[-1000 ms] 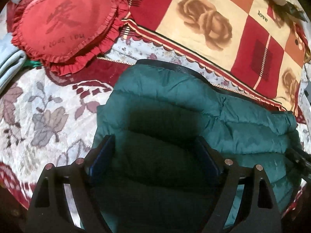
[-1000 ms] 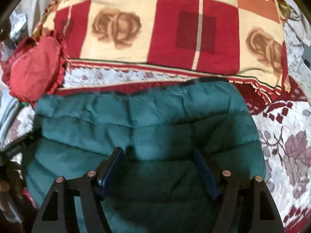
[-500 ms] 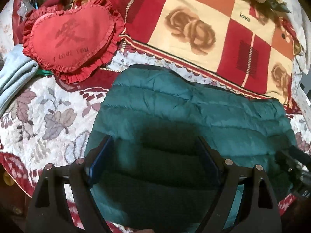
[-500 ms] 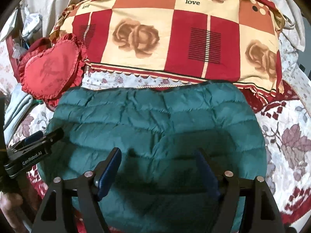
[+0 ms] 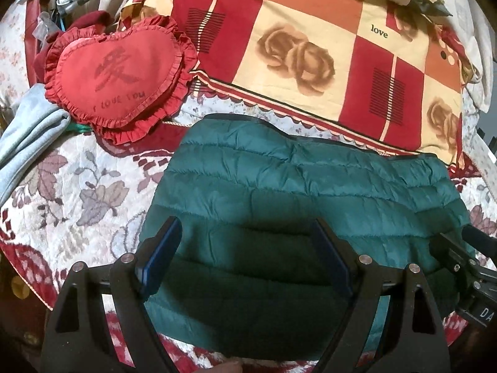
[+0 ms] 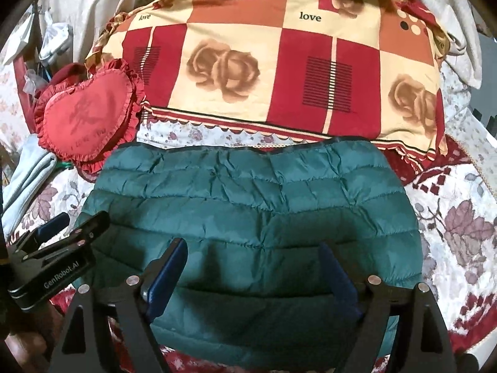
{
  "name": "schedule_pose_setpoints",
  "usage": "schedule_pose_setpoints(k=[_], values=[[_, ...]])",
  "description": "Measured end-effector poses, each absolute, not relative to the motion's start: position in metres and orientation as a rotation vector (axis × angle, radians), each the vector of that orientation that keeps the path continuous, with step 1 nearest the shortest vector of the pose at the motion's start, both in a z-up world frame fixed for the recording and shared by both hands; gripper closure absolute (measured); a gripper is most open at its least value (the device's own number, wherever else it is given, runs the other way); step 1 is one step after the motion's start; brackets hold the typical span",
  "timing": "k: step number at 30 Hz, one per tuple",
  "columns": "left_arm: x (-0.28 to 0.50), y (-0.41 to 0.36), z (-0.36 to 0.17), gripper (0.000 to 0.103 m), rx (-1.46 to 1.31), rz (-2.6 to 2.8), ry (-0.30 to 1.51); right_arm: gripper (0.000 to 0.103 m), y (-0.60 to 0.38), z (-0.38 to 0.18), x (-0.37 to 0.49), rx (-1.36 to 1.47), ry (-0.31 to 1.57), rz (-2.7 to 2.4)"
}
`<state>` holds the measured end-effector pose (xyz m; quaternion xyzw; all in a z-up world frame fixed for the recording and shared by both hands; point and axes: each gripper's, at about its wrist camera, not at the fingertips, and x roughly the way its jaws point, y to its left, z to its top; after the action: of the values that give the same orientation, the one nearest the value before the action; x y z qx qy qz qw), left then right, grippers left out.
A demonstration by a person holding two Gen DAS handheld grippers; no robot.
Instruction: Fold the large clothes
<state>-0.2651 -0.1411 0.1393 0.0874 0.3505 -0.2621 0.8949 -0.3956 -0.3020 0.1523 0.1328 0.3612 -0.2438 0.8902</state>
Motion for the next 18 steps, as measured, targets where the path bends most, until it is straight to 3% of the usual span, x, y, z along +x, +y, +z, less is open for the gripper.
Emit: schedule_pose_setpoints(k=[18], values=[[-0.2722,-0.1375,0.1388,0.018,0.165,-0.531,0.706,0.018,-0.2965,0.1541,-0.3977,0.266,0.735,-0.524]])
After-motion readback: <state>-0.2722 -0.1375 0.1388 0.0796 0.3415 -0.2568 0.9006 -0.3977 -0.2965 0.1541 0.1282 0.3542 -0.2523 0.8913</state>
